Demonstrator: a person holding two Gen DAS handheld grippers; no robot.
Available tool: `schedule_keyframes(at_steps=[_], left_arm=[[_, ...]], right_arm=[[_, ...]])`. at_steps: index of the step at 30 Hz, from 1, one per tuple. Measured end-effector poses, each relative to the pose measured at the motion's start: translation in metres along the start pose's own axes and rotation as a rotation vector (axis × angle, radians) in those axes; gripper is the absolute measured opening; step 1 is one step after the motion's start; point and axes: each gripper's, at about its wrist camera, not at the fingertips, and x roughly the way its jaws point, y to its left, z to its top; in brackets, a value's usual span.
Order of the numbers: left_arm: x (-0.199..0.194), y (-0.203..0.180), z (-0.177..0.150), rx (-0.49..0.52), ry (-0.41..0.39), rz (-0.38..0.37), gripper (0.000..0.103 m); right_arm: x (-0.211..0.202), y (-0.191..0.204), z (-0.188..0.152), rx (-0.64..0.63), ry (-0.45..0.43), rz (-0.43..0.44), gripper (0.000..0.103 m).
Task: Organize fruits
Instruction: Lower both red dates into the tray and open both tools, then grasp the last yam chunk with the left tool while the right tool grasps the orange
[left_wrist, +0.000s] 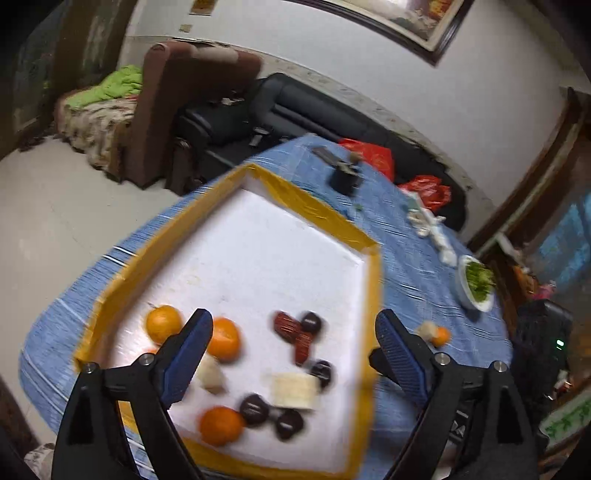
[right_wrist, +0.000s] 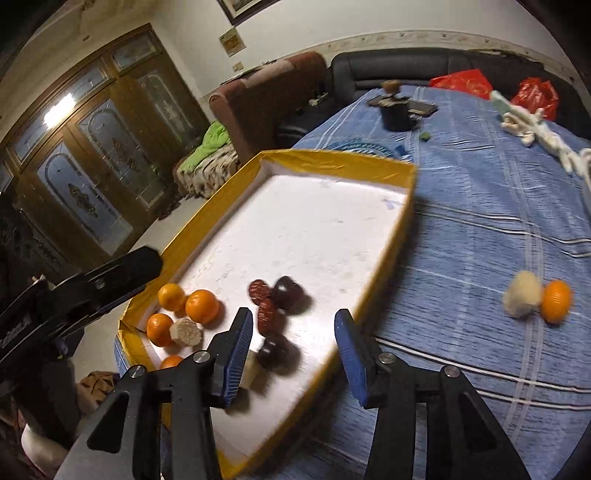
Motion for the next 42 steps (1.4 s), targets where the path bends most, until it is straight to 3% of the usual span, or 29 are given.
schedule_keyframes(at_steps=[3,9,14,20,26,33,42], left_arm=[[0.004,-0.020,-0.008,0.034,0.018,-0.081,0.089],[0.028,-0.073,-0.025,0.138,0.106,-0.121,0.089],[0.050,-0.111,-0.047,0.218,0.186,-0.161,0.089],[0.068,-0.124,-0.068,0.234,0.271,-0.190,0.089],[0.053,-0.106,-0.063,0.204,0.233,-0.157,0.089],[0.050,-0.084,-0.058,0.168,0.223,-0.112,0.089],[0.051,-0.088,-0.057,0.199,0.214,-0.075,0.089]], right_arm=[[-0.023,-0.018,-0.004,0.027,-0.036,-0.040,0.051],[-0.071,-0.069,-0.016,0.113,-0.113,-0.125,0.058],[-0.106,-0.107,-0.031,0.183,-0.143,-0.197,0.058],[-0.135,-0.141,-0.047,0.251,-0.165,-0.256,0.060],[-0.143,-0.165,-0.040,0.265,-0.176,-0.303,0.060],[-0.113,-0.194,-0.015,0.293,-0.155,-0.293,0.060],[-0.042,-0.180,-0.001,0.239,-0.069,-0.238,0.060]])
